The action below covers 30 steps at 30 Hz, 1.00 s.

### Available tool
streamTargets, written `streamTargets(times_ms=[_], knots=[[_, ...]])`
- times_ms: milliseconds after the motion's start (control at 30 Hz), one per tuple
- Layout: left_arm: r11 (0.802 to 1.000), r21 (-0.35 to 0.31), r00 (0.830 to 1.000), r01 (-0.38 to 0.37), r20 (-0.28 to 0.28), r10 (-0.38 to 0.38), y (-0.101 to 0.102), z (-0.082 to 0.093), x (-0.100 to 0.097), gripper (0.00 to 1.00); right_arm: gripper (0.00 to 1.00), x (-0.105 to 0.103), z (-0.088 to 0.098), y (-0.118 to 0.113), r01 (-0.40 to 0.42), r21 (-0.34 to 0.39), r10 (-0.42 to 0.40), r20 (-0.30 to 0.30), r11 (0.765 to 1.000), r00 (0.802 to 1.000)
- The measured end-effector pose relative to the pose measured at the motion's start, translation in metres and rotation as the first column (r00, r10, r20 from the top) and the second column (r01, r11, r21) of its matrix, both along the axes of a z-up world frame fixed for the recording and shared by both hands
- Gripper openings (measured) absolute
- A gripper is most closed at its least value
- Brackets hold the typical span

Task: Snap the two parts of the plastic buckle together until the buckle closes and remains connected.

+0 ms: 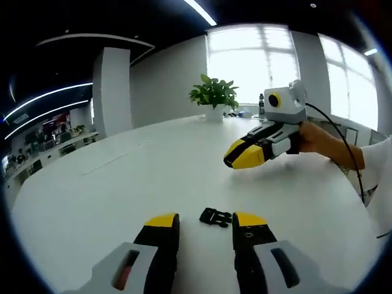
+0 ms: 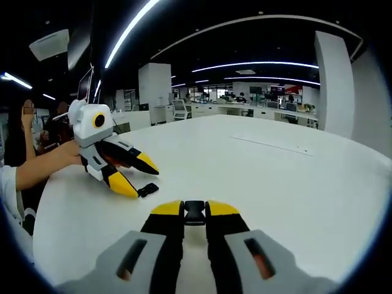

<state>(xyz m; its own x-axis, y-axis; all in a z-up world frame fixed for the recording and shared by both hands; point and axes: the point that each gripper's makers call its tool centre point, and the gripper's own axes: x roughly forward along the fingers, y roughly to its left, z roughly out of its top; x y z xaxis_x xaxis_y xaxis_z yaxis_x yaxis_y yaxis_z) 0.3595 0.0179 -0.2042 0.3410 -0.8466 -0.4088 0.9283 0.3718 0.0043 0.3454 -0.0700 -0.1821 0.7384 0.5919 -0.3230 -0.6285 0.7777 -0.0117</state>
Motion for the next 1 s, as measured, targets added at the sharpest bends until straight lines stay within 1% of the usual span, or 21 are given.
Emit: streamTargets(times_ms=[400, 500, 633, 867, 933, 1000], knots=[[1.0, -0.015, 0.999, -0.005, -0.037, 0.004, -0.002, -0.001, -0.005, 0.24, 0.13, -0.001, 0.003, 0.001, -0.006, 0.014, 0.006, 0.001, 1.0, 1.0], [1.0, -0.016, 0.999, -0.018, -0.043, 0.017, -0.002, -0.001, -0.005, 0.21, 0.13, 0.0, 0.003, 0.001, -0.006, 0.016, 0.006, 0.0, 1.0, 1.0], [0.998, -0.032, 0.995, -0.058, -0.084, 0.055, -0.001, -0.001, -0.006, 0.21, 0.13, -0.002, 0.003, 0.001, -0.005, 0.023, 0.005, -0.002, 1.0, 1.0], [0.997, -0.012, 0.994, -0.076, -0.073, 0.075, -0.003, -0.001, -0.009, 0.21, 0.13, -0.003, 0.006, 0.0, -0.004, 0.019, 0.003, 0.013, 1.0, 1.0], [0.997, -0.003, 0.996, -0.074, -0.052, 0.074, -0.005, -0.001, -0.013, 0.21, 0.13, -0.003, 0.006, 0.0, -0.004, 0.02, 0.004, 0.015, 1.0, 1.0], [0.995, -0.001, 0.995, -0.097, -0.037, 0.097, -0.005, 0.001, -0.011, 0.21, 0.13, -0.004, 0.007, 0.0, -0.004, 0.021, 0.004, 0.016, 1.0, 1.0]])
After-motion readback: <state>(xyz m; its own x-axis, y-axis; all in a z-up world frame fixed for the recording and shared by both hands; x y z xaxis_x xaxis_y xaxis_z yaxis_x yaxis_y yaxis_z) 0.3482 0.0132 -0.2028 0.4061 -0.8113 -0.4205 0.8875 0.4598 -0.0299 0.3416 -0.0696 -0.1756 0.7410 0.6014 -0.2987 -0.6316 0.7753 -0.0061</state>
